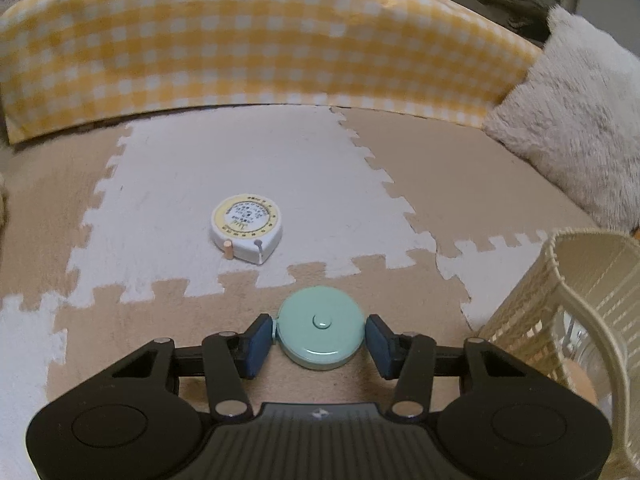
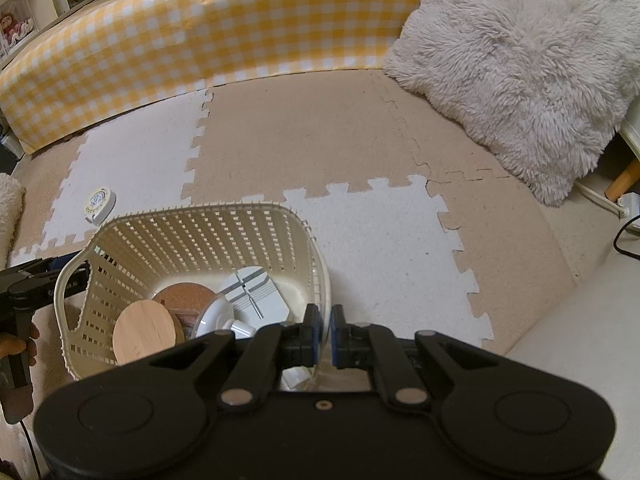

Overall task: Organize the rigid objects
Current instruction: 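Carry the mint-green tape measure into the basket and open the left tool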

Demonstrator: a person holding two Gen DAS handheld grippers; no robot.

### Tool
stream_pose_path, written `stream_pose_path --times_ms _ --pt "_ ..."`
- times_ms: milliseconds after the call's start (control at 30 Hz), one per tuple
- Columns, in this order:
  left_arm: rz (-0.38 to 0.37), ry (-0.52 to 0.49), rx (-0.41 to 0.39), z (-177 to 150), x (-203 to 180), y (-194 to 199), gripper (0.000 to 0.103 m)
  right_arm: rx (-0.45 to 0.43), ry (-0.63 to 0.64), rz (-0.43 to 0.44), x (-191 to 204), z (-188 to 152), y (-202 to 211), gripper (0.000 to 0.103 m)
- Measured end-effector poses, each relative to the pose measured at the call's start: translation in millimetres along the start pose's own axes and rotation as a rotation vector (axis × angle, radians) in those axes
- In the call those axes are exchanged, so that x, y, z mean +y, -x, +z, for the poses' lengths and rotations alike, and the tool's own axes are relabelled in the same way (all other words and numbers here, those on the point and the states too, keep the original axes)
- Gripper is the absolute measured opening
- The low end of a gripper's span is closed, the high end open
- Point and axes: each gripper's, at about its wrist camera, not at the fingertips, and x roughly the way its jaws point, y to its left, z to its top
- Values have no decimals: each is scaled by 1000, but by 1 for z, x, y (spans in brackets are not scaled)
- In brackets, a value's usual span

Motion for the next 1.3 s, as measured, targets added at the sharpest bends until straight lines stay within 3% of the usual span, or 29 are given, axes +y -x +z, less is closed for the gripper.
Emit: stream_pose_path --times_ms 200,367,600,733,833,1000,1300 --pt "-50 181 -47 13 16 19 52 1 0 0 0 -1 0 6" --pt "-104 221 -139 37 6 51 52 1 -2 2 0 -1 0 6" --pt "-238 95 -186 61 -44 90 52 1 -1 2 0 -1 0 6" --pt "-346 23 -148 65 -75 101 52 2 -4 4 0 -1 0 6" --pt "-377 -38 -107 60 -95 100 52 2 -4 4 0 -2 0 6" --pt "-376 -109 -28 46 -118 86 52 2 -4 4 0 -2 0 6" --pt "-269 -293 36 19 -145 58 52 2 -3 4 0 -2 0 6"
